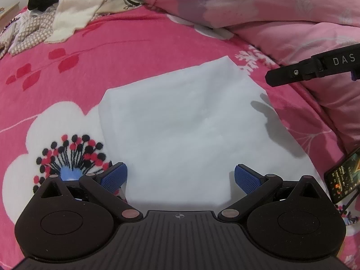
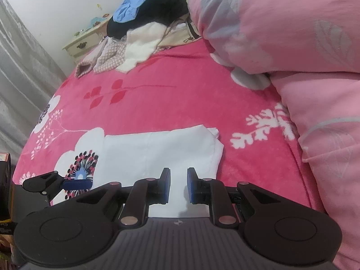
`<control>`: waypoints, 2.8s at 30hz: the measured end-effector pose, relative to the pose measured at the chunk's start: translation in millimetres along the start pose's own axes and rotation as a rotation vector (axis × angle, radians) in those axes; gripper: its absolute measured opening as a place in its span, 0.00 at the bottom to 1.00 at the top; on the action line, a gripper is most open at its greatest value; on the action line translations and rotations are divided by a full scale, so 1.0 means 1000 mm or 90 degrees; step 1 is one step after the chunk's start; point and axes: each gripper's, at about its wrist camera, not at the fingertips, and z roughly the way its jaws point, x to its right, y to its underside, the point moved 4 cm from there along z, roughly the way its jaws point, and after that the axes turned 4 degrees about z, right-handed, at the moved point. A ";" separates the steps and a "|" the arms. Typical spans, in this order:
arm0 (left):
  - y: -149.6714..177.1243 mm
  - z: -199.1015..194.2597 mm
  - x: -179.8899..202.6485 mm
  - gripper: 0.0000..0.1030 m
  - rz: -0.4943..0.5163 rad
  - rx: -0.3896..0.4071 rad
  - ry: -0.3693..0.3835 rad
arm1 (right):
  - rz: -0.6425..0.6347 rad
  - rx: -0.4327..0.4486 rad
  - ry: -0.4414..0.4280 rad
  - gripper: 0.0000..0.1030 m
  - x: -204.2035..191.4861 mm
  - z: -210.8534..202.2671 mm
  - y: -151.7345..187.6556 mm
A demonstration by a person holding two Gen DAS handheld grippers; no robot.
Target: Fold clothes
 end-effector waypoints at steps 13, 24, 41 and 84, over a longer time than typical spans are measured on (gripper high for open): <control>0.002 0.001 -0.001 1.00 0.000 -0.004 -0.001 | 0.000 -0.009 0.000 0.17 0.000 0.004 0.004; 0.002 0.002 -0.001 1.00 -0.001 -0.007 -0.002 | -0.001 -0.013 -0.001 0.17 -0.001 0.006 0.006; 0.004 0.001 -0.002 1.00 -0.005 -0.009 -0.002 | -0.002 -0.021 -0.002 0.17 -0.002 0.008 0.010; 0.003 0.001 -0.003 1.00 -0.008 -0.012 -0.004 | -0.002 -0.026 0.000 0.17 0.000 0.008 0.011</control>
